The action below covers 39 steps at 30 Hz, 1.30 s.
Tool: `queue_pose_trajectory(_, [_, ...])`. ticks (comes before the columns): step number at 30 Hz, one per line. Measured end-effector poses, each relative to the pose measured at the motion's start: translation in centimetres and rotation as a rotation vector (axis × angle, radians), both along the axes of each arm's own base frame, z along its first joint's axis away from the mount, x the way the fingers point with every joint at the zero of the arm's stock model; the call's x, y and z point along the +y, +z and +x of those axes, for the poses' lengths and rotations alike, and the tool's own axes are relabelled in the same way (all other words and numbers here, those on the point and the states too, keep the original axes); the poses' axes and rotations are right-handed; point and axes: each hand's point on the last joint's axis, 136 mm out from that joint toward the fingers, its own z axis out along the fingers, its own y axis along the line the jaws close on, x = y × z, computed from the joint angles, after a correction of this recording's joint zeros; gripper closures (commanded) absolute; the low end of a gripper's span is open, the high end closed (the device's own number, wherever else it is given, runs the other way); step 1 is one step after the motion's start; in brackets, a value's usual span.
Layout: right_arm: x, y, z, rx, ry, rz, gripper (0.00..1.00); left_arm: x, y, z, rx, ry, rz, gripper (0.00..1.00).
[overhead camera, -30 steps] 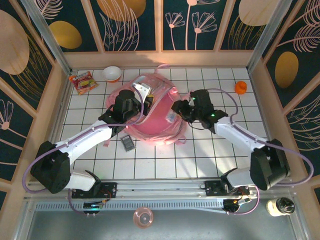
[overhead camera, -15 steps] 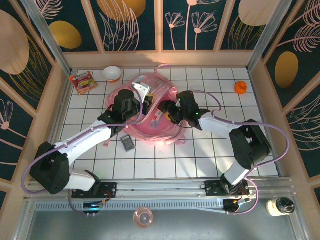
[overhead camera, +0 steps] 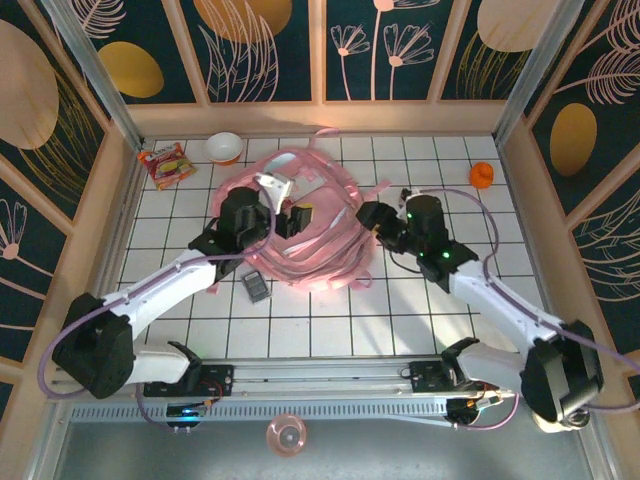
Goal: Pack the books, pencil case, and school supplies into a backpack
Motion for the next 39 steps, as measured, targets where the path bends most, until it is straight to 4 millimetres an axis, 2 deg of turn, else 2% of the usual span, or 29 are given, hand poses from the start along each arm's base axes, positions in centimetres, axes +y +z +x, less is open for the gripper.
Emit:
queue_pose_trajectory(3, [-0.1, 0.4, -0.9, -0.02, 0.02, -0.02, 0.36, 4.1, -0.8, 0.5, 0.057, 0.101, -0.067, 0.27])
queue_pose_trajectory(5, [0.4, -0.2, -1.4, -0.007, 0.047, -0.033, 0.37, 6.5, -1.2, 0.6, 0.085, 0.163, -0.099, 0.26])
queue_pose_trajectory(9, [1.5, -3.2, -2.2, 0.073, 0.097, -0.068, 0.37, 9.8, -3.4, 0.5, 0.171, 0.233, -0.166, 0.27])
queue_pose_trajectory(13, [2.5, -6.8, -3.2, 0.172, 0.147, -0.09, 0.37, 11.7, -6.9, 0.6, 0.292, 0.27, -0.204, 0.26])
queue_pose_trajectory(15, [3.1, -7.7, -3.6, 0.196, 0.17, -0.098, 0.37, 12.0, -8.5, 0.9, 0.349, 0.274, -0.217, 0.26])
queue_pose_trajectory(20, [4.1, -8.4, -4.0, 0.214, 0.208, -0.108, 0.38, 11.9, -11.7, 1.3, 0.459, 0.262, -0.231, 0.29])
queue_pose_trajectory(24, [4.8, -8.6, -4.2, 0.208, 0.234, -0.134, 0.38, 11.3, -13.3, 2.0, 0.539, 0.237, -0.232, 0.3])
queue_pose_trajectory(30, [6.1, -8.2, -4.1, 0.183, 0.266, -0.158, 0.38, 11.2, -13.5, 1.6, 0.578, 0.221, -0.237, 0.32])
queue_pose_trajectory(35, [6.4, -8.6, -4.1, 0.189, 0.273, -0.17, 0.38, 11.4, -13.4, 0.0, 0.587, 0.216, -0.238, 0.31])
queue_pose_trajectory(39, [6.6, -8.9, -4.1, 0.19, 0.284, -0.183, 0.38, 11.4, -13.8, -0.5, 0.605, 0.22, -0.232, 0.26])
